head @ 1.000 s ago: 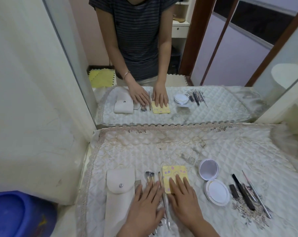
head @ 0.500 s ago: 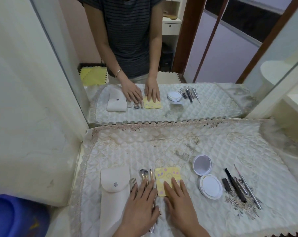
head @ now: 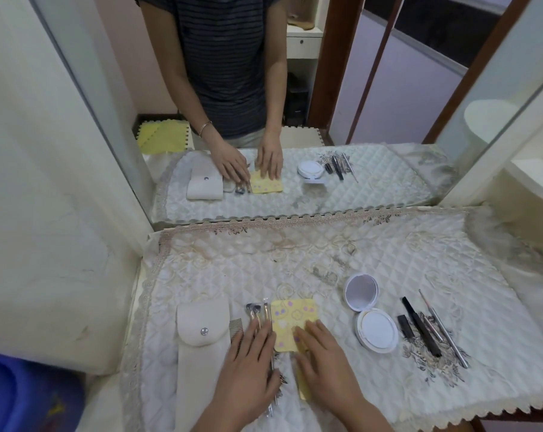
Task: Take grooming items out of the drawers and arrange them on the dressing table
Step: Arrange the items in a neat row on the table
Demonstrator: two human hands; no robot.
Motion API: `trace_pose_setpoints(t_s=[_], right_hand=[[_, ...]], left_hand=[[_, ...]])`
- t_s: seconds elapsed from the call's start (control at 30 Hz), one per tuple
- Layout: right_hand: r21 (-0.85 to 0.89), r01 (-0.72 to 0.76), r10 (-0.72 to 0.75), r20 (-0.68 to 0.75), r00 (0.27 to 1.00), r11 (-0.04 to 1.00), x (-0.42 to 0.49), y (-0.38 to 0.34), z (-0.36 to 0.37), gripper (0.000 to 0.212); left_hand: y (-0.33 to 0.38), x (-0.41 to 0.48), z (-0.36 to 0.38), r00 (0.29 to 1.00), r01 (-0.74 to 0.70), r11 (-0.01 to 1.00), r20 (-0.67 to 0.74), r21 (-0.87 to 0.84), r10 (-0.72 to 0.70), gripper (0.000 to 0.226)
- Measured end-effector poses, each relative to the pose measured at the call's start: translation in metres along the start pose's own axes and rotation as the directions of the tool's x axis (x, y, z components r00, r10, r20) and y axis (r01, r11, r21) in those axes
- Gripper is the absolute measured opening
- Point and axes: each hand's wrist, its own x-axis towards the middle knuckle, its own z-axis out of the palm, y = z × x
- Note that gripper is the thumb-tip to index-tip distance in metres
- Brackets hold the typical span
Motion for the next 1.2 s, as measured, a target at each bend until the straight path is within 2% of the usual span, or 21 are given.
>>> trace_pose_setpoints(t_s=[0.13,0.23,0.27,0.37,0.4,0.5,0.67,0.77,0.83,1.03,1.2], right_hand=[[0.151,-0.083,0.104,-0.132,0.986,0.985,0.002,0.018,-0.037,0.063],[0.116,-0.167,0.186,-0.181,0.966,0.979,0.003,0.050,-0.065,0.063],[0.086,-0.175,0.187,-0.153,0.970,0.981,0.003,0.063,-0.071,0.067],[0.071,-0.223,0.216,0.091,0.972,0.972,0.001,0.089,-0.084,0.091],[0.068,-0.186,0.177,0.118,0.977,0.980,0.001,0.095,-0.086,0.092],[0.054,-0.102,0.098,0.073,0.993,0.993,0.005,0.108,-0.084,0.091],[0.048,-0.054,0.046,0.160,0.986,0.997,0.008,0.081,-0.077,0.092],[-0.001,-0.029,0.029,0.108,0.994,1.000,0.011,0.068,-0.059,0.085],[0.006,-0.015,0.015,0.021,1.000,1.000,0.014,0.063,-0.050,0.081],[0.049,-0.060,0.056,0.071,0.996,0.997,0.013,0.048,-0.058,0.092],[0.042,-0.100,0.096,0.092,0.991,0.994,0.013,0.049,-0.059,0.077]], left_hand=[[0.017,0.008,-0.002,0.999,0.011,0.999,-0.029,-0.049,-0.012,0.058],[0.039,0.017,0.005,0.999,-0.007,1.000,-0.038,-0.009,0.006,0.053],[0.046,0.019,0.009,0.999,-0.003,1.000,-0.033,0.009,0.003,0.053],[0.063,0.019,0.024,0.997,0.063,0.998,-0.050,0.007,-0.062,0.053],[0.067,0.017,0.028,0.994,0.091,0.996,-0.066,0.009,-0.090,0.051],[0.074,0.011,0.033,0.985,0.140,0.990,-0.103,0.027,-0.136,0.052],[0.075,0.009,0.032,0.980,0.159,0.987,-0.128,0.033,-0.153,0.052],[0.075,0.007,0.034,0.978,0.173,0.985,-0.117,0.008,-0.171,0.052],[0.075,0.009,0.031,0.980,0.176,0.984,-0.096,-0.003,-0.175,0.052],[0.075,0.008,0.031,0.982,0.189,0.982,-0.025,-0.017,-0.189,0.051],[0.075,0.009,0.029,0.975,0.221,0.974,-0.016,-0.042,-0.222,0.050]])
